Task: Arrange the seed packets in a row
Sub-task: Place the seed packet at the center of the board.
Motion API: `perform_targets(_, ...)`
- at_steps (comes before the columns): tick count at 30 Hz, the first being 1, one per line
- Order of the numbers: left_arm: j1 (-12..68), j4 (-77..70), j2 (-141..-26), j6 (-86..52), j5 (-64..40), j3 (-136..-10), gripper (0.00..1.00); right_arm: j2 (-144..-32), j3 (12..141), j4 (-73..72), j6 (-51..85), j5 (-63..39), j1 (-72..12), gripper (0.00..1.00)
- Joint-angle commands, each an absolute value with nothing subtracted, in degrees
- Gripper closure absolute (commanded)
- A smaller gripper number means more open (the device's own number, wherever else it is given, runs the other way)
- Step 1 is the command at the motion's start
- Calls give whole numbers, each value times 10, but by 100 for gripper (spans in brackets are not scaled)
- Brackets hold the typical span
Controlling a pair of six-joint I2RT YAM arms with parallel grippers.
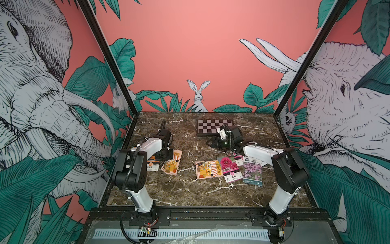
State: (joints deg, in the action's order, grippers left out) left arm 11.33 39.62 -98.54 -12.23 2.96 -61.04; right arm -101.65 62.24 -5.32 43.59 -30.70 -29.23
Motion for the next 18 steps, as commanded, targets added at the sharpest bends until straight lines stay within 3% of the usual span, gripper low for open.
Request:
perform_targets(1,114,391,-986,-153,50,-608,98,-1025,636,-68,443,-312,-291,26)
perform_targets(18,114,324,-963,-245,60,-563,95,-1030,627,-76,447,-313,-291,27)
